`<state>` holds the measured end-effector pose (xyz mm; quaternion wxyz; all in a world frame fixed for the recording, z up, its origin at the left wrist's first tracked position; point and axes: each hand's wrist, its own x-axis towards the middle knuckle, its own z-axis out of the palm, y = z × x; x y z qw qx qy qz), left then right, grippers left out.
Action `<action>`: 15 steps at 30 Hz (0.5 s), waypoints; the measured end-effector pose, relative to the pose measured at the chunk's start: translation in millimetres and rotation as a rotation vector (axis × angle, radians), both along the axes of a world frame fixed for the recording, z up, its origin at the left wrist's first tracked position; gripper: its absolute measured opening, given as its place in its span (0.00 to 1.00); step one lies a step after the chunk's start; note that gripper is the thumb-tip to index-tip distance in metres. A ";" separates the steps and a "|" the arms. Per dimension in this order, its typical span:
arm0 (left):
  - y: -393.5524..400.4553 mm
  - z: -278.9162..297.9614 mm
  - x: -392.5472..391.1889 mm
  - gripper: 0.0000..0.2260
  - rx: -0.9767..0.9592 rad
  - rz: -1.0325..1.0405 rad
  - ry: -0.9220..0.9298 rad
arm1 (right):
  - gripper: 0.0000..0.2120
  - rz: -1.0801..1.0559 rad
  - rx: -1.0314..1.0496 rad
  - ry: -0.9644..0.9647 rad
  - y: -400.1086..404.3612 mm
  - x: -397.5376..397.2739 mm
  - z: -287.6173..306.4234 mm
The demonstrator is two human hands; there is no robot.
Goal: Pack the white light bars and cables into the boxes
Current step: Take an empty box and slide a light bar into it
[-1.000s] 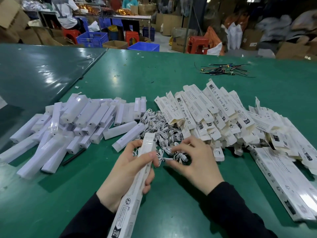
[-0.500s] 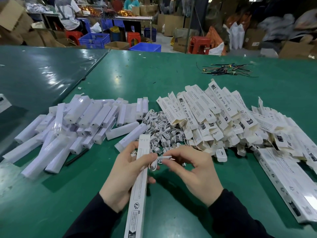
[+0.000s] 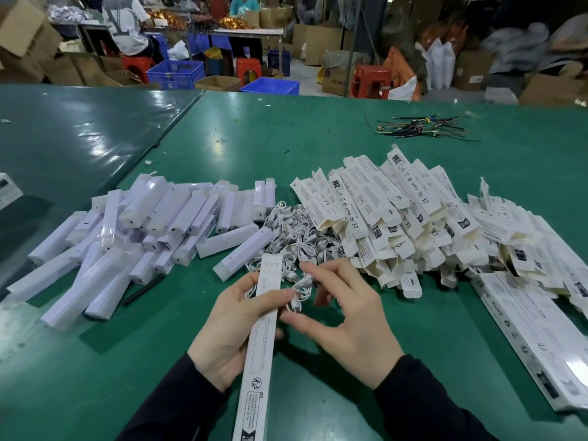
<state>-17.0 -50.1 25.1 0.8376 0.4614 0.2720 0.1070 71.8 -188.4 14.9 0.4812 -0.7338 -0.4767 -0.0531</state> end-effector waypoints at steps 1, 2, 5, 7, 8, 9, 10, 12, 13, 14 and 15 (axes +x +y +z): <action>-0.7 0.2 0.0 0.28 0.010 0.000 0.006 | 0.27 -0.007 0.007 -0.009 0.2 0.2 -0.6; -1.1 0.3 -0.2 0.28 0.015 0.004 0.010 | 0.25 -0.006 0.007 -0.018 0.1 0.6 -1.2; -2.0 0.3 -0.2 0.23 -0.025 -0.012 0.005 | 0.17 -0.006 0.008 -0.032 -0.4 4.4 -3.1; -1.9 0.3 -0.6 0.19 -0.044 -0.029 -0.005 | 0.13 -0.034 0.026 -0.004 -1.8 9.5 -2.4; -1.5 0.4 -0.7 0.18 -0.038 -0.036 -0.006 | 0.12 -0.055 0.042 0.027 -2.9 12.7 -1.0; -1.0 0.9 -1.2 0.19 -0.026 -0.049 -0.005 | 0.12 -0.073 0.060 0.072 -4.6 16.3 0.6; -0.4 2.0 -1.5 0.21 -0.010 -0.069 -0.008 | 0.12 -0.088 0.083 0.140 -6.1 19.7 2.7; 1.2 5.0 -3.3 0.22 0.017 -0.140 -0.045 | 0.12 -0.101 0.157 0.337 -8.7 25.3 8.1; 2.0 6.4 -4.5 0.22 0.023 -0.196 -0.073 | 0.11 -0.093 0.206 0.439 -9.2 27.1 10.7; 2.7 7.3 -6.2 0.23 0.023 -0.262 -0.101 | 0.10 -0.077 0.246 0.519 -9.6 28.7 12.4; 3.1 8.2 -8.1 0.23 0.022 -0.337 -0.124 | 0.09 -0.055 0.262 0.564 -9.8 29.7 13.4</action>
